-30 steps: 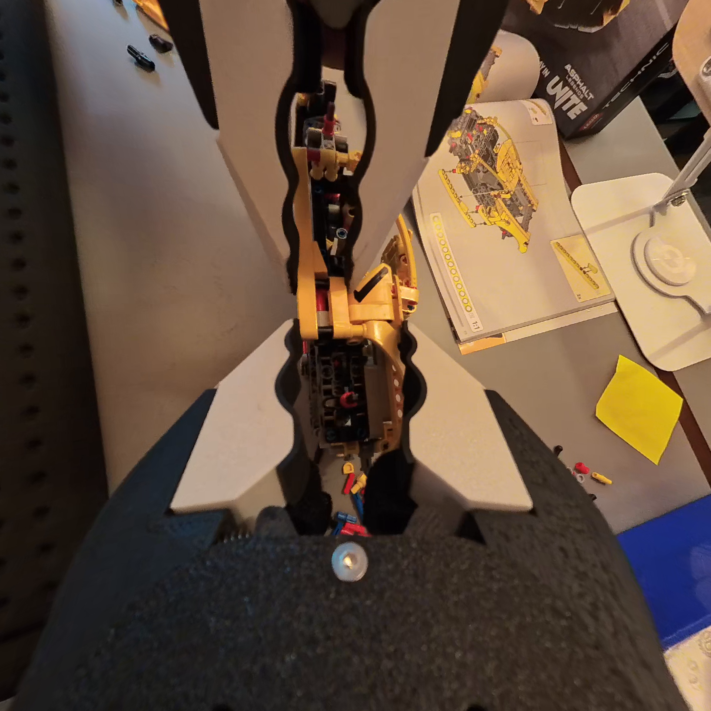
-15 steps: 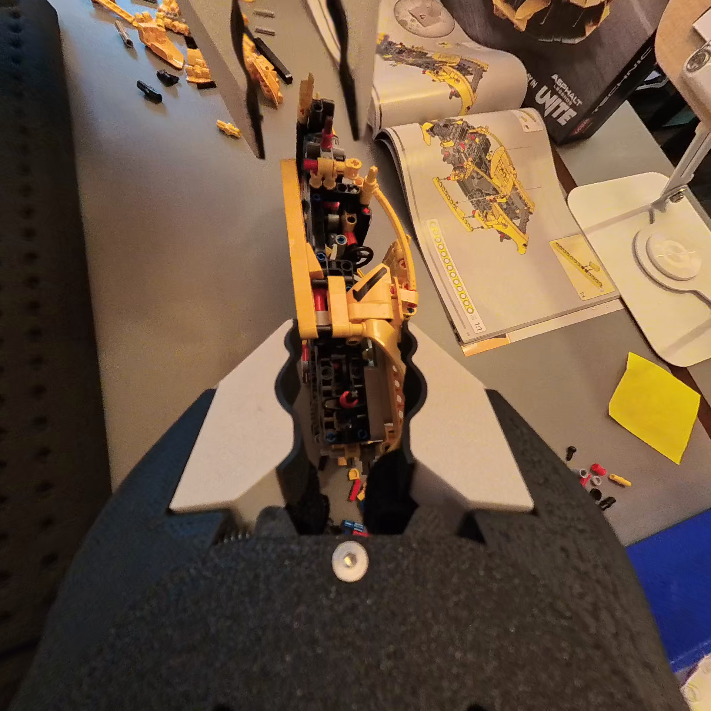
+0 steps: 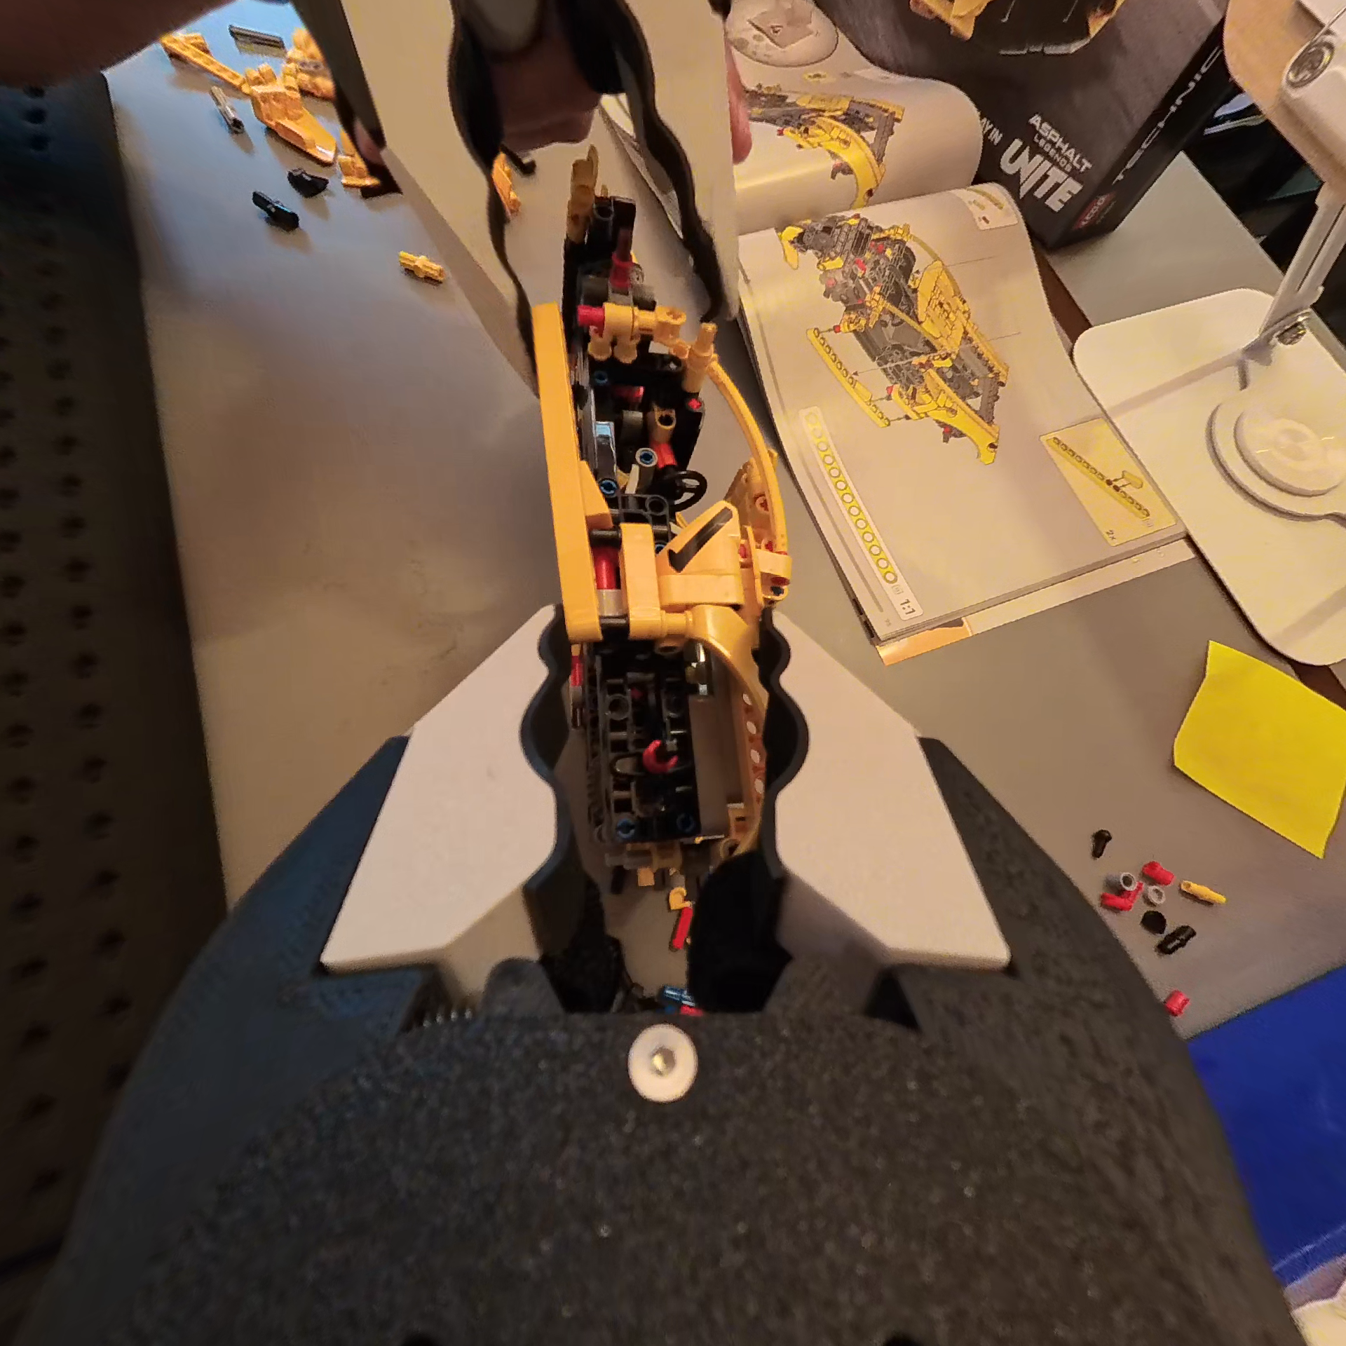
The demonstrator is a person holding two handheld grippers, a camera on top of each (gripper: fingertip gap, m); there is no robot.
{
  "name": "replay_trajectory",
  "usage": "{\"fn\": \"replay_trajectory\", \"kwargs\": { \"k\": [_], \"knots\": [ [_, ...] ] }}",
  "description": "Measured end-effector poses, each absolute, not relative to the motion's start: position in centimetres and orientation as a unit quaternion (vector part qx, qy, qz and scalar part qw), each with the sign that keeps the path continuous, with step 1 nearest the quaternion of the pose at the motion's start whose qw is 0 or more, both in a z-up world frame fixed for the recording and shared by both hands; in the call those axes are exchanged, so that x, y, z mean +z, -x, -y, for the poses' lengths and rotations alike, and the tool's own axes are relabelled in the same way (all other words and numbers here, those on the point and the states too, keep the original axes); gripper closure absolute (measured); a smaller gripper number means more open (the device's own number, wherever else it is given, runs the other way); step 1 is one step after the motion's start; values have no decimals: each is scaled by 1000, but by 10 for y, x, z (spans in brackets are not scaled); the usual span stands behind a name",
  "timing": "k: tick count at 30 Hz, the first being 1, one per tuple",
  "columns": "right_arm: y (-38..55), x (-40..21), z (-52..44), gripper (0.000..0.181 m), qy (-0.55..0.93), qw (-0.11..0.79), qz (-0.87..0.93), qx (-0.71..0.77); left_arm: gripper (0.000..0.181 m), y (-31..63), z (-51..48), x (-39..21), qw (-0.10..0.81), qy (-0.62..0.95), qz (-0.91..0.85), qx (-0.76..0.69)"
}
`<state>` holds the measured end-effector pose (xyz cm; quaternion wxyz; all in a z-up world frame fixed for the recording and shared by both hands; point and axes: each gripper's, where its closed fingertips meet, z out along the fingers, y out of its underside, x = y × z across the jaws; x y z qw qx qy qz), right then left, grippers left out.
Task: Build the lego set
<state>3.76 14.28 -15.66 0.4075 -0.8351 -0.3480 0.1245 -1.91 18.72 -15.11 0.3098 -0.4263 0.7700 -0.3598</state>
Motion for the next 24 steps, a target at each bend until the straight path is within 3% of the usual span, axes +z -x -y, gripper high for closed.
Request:
{"fn": "replay_trajectory", "kwargs": {
  "k": [6,24],
  "knots": [
    [-38,-156,-144,131,837,410,342,122,141,20,-187,-150,330,425,-758,-370],
    [-24,-131,-135,127,813,449,351,124,143,28,-173,-144,333,441,-722,-417]
  ]
}}
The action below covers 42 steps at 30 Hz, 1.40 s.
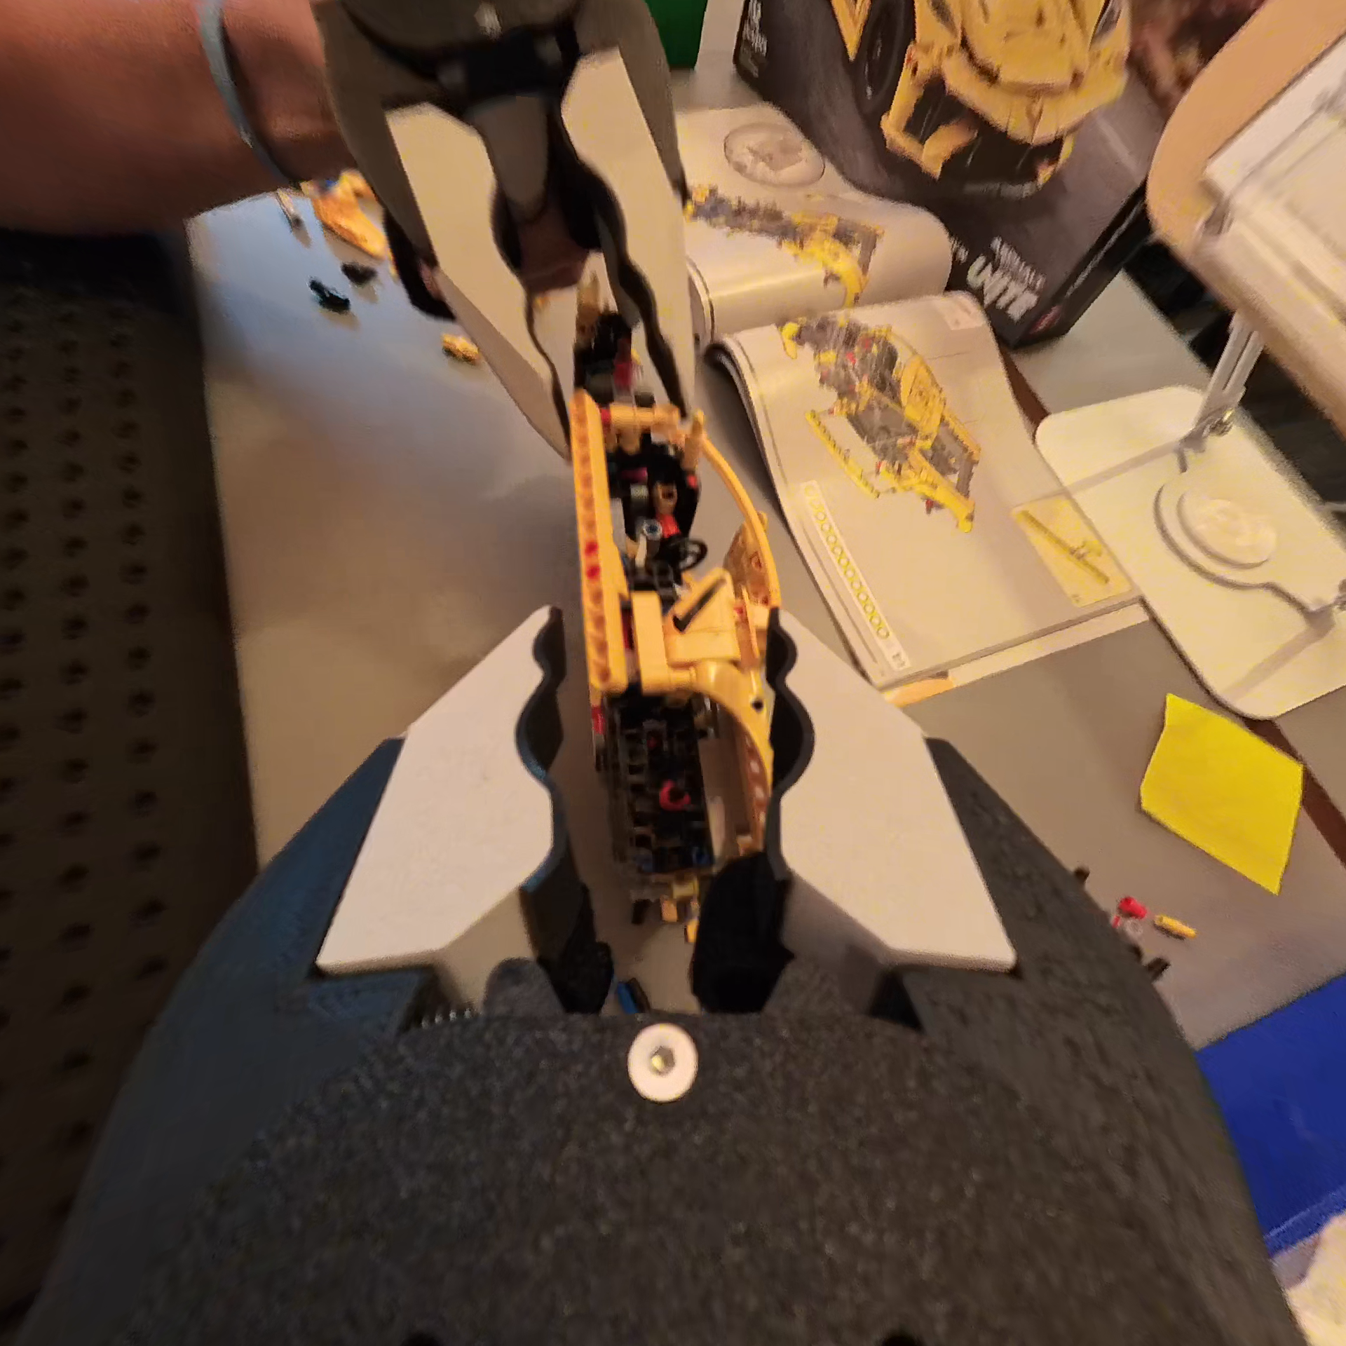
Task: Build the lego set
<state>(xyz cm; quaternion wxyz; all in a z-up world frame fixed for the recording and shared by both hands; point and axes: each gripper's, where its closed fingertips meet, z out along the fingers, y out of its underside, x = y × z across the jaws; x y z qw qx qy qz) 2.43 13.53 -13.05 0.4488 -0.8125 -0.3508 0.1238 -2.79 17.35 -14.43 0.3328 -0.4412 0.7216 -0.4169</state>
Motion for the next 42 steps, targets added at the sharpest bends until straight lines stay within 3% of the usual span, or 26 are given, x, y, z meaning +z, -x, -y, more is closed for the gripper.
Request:
{"fn": "replay_trajectory", "kwargs": {
  "k": [5,10,14,17,30,42],
  "knots": [
    [13,-118,-140,132,789,454,388,147,143,29,-173,-145,344,435,-722,-412],
    [35,-139,-156,153,798,396,421,171,142,28,-175,-146,356,433,-723,-404],
    [38,-144,-164,154,814,345,412,221,142,28,-175,-146,356,432,-724,-404],
    [38,-148,-163,173,821,314,421,223,141,28,-175,-147,357,433,-724,-401],
    [34,-148,-168,174,821,345,438,118,135,28,-174,-141,256,419,-722,-487],
    [33,-150,-166,174,834,344,418,108,142,27,-175,-143,303,408,-707,-491]
  ]
}}
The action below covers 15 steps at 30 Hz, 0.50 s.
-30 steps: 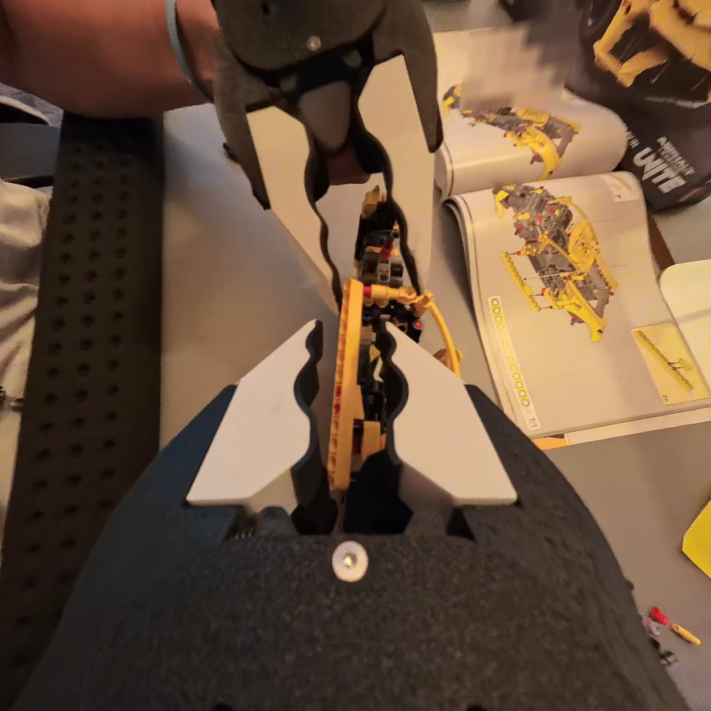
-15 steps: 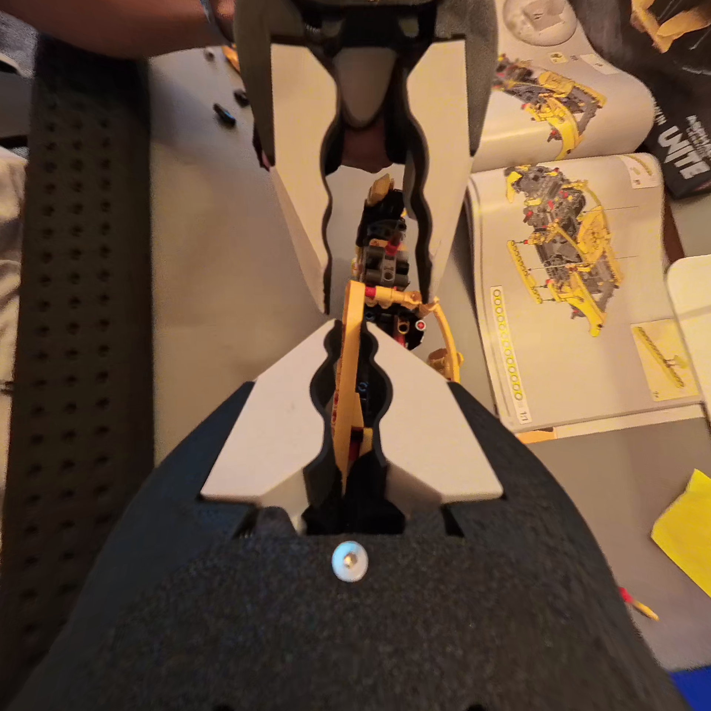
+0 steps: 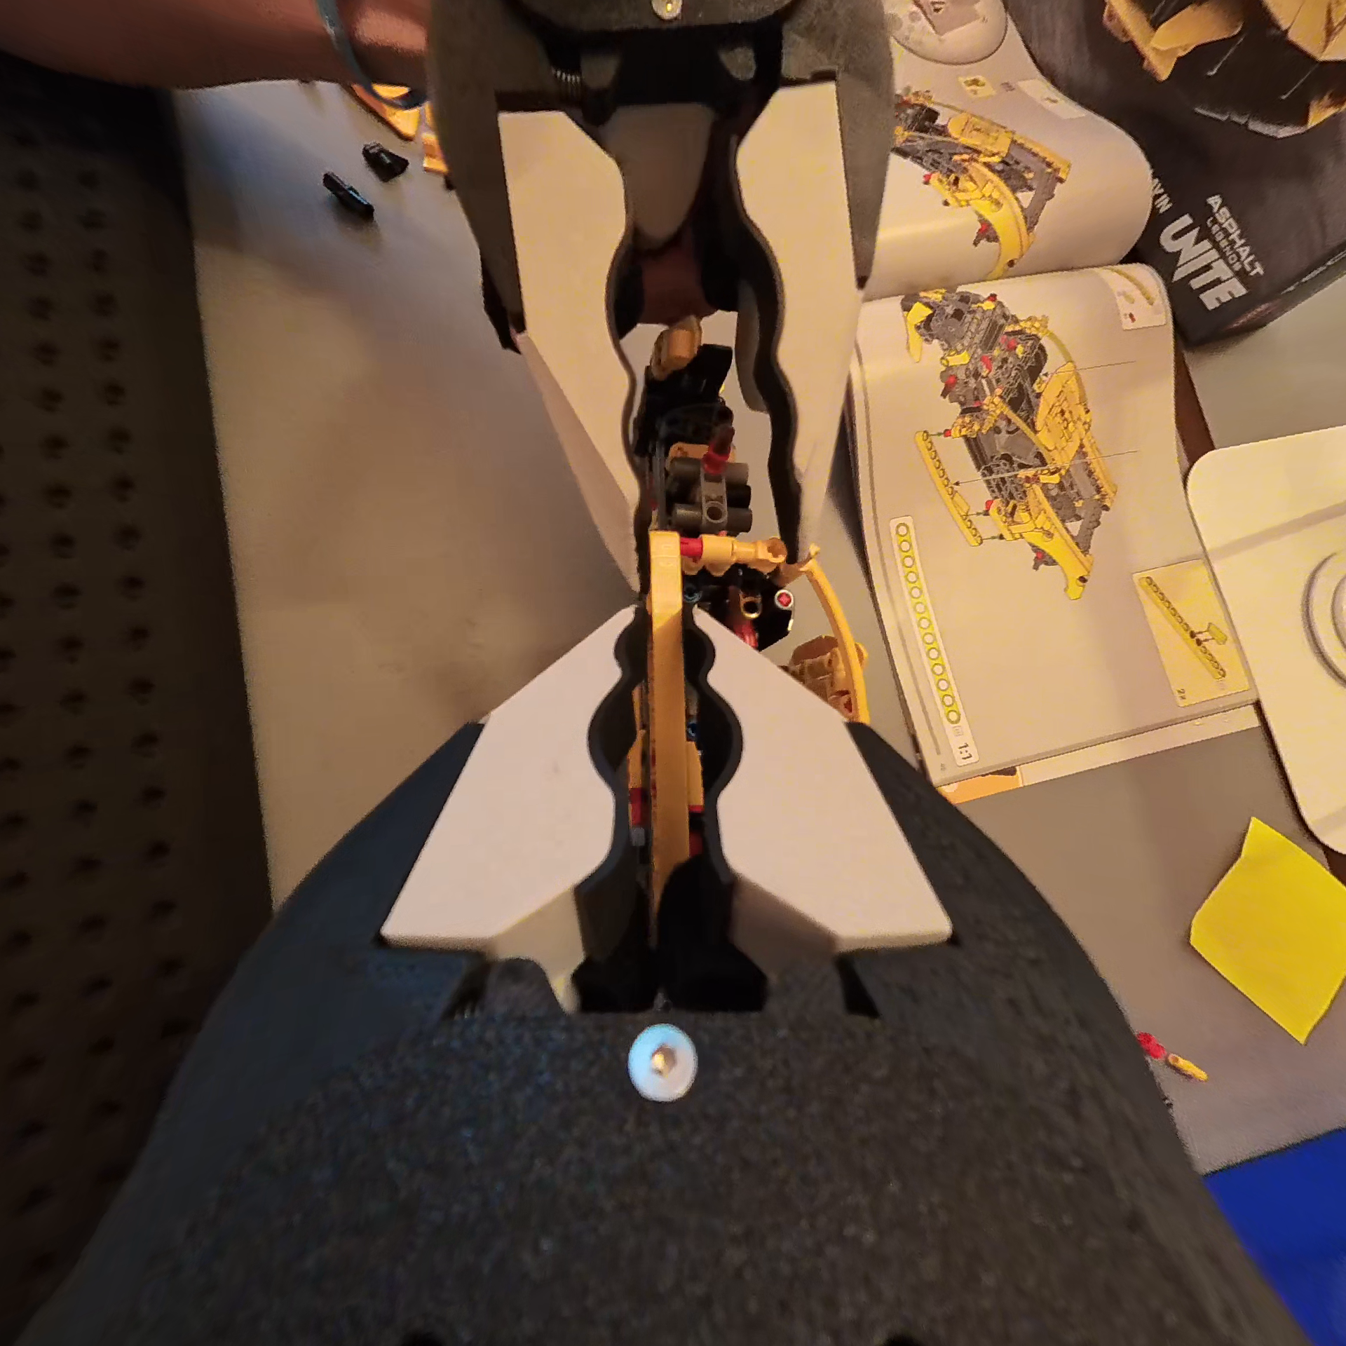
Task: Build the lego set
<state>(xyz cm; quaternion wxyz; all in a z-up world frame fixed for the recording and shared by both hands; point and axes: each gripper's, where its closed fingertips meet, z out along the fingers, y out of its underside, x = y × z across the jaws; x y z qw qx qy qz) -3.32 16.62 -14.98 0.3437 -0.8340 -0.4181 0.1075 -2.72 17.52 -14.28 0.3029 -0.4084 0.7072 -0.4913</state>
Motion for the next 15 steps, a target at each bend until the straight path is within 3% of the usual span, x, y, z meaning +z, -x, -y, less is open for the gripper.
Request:
{"fn": "replay_trajectory", "kwargs": {
  "k": [15],
  "knots": [
    [34,-150,-164,175,839,344,400,131,143,28,-173,-144,315,405,-710,-482]
  ]
}}
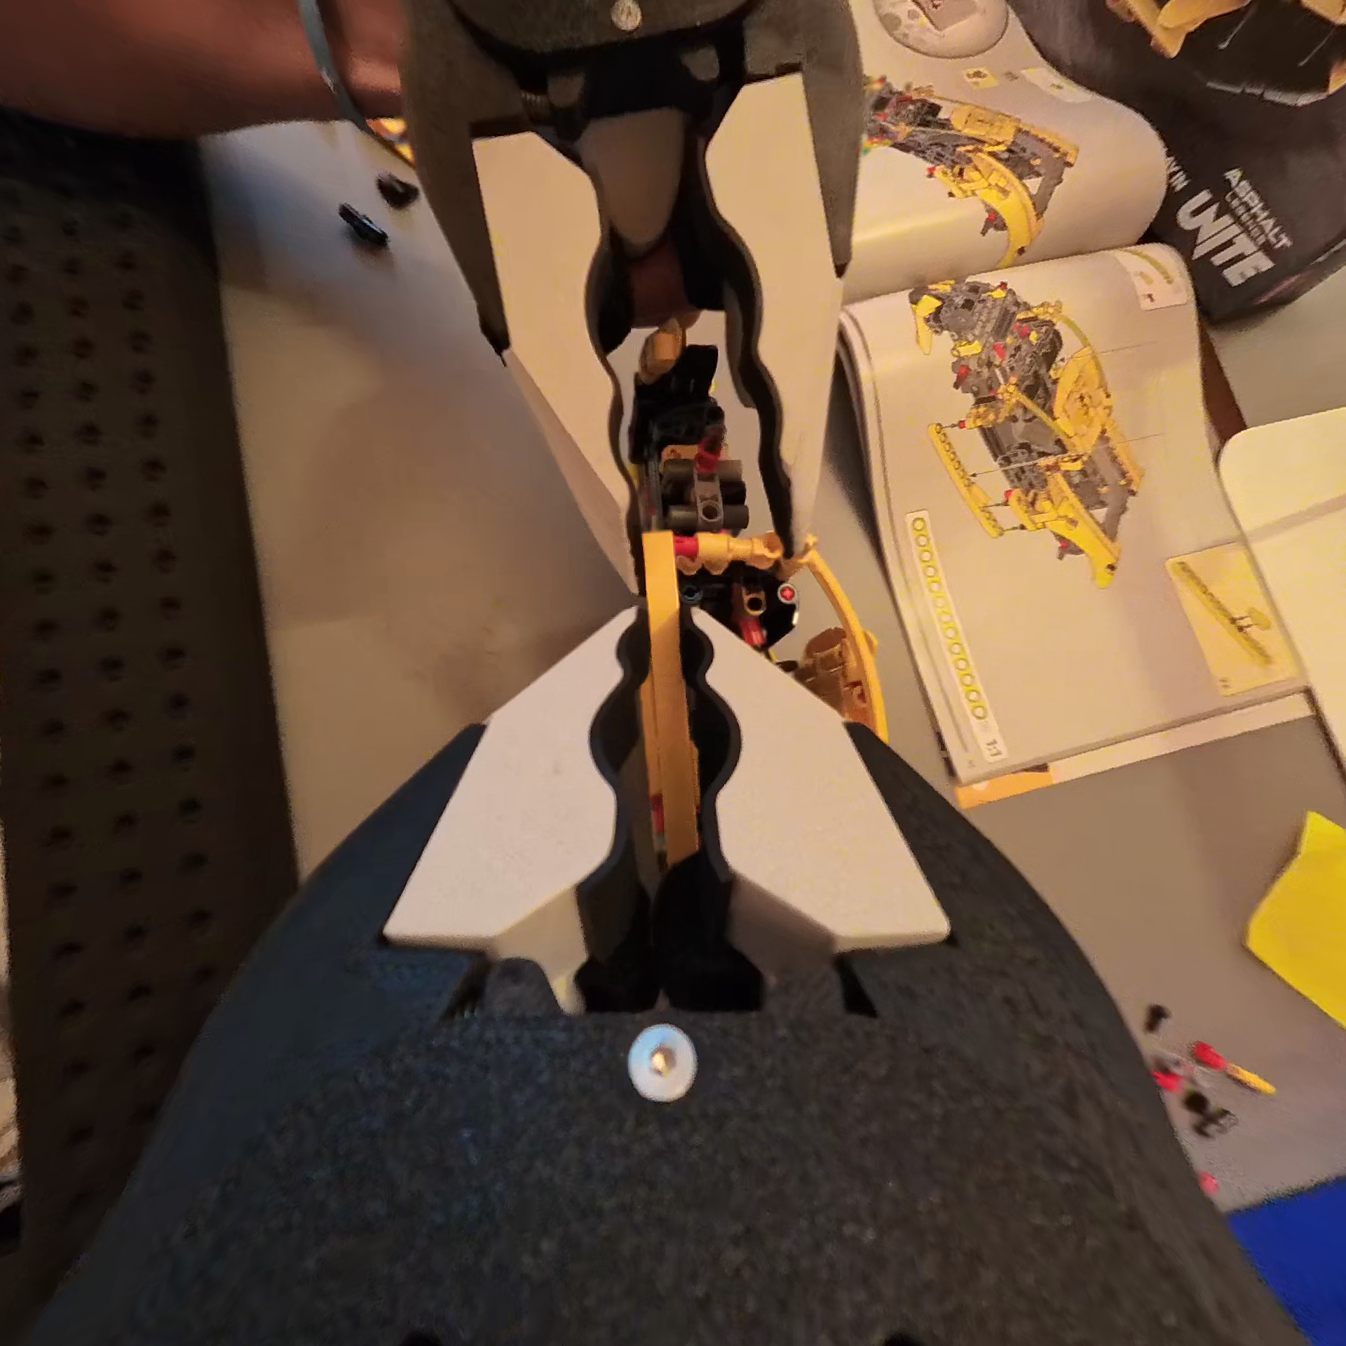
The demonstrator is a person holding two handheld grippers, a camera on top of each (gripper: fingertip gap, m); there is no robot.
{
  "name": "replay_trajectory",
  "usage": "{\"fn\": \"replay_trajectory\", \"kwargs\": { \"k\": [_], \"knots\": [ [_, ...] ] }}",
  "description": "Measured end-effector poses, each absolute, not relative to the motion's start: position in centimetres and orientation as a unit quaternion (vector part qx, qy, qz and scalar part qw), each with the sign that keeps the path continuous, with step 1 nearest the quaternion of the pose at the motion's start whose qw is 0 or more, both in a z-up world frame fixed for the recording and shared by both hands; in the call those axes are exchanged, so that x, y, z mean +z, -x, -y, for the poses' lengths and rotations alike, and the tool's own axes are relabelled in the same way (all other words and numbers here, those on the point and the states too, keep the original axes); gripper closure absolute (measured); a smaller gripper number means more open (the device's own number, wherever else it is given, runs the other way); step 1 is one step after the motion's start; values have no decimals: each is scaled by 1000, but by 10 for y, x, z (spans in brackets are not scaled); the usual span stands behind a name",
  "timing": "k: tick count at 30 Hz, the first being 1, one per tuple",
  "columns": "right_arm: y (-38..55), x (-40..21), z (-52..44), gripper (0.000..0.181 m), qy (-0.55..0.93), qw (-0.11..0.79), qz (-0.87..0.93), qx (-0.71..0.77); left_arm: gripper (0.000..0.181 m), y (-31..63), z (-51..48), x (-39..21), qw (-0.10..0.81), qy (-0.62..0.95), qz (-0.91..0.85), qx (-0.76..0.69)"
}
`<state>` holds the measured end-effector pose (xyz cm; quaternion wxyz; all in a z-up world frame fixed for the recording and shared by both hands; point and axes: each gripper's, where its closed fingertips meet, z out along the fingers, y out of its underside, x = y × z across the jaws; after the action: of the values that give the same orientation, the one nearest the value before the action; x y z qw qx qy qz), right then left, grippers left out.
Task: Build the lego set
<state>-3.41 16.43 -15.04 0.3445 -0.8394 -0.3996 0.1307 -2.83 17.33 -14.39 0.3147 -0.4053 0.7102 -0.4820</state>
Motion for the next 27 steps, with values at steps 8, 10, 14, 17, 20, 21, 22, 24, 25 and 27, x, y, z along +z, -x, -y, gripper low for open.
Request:
{"fn": "replay_trajectory", "kwargs": {
  "k": [8,10,14,17,20,21,22,24,25,27],
  "knots": [
    [33,-151,-164,175,844,335,378,180,142,25,-174,-146,357,396,-712,-456],
    [33,-151,-164,175,842,334,380,184,142,25,-173,-146,357,396,-711,-458],
    [34,-150,-161,175,848,318,369,207,147,26,-171,-146,366,386,-713,-457],
    [34,-149,-160,175,859,295,356,221,147,26,-168,-146,374,378,-716,-453],
    [33,-150,-161,175,857,299,372,197,147,26,-169,-146,367,384,-713,-457],
    [33,-150,-160,175,855,301,379,188,147,26,-169,-146,367,383,-714,-457],
    [33,-151,-160,175,853,302,384,182,147,26,-168,-146,365,384,-714,-457],
    [31,-149,-160,175,845,317,397,165,147,25,-169,-146,363,388,-714,-455],
    [29,-146,-158,172,838,332,405,151,147,25,-169,-145,363,388,-714,-455],
    [15,-136,-147,151,832,354,409,121,147,25,-169,-145,363,390,-713,-456]
  ]
}}
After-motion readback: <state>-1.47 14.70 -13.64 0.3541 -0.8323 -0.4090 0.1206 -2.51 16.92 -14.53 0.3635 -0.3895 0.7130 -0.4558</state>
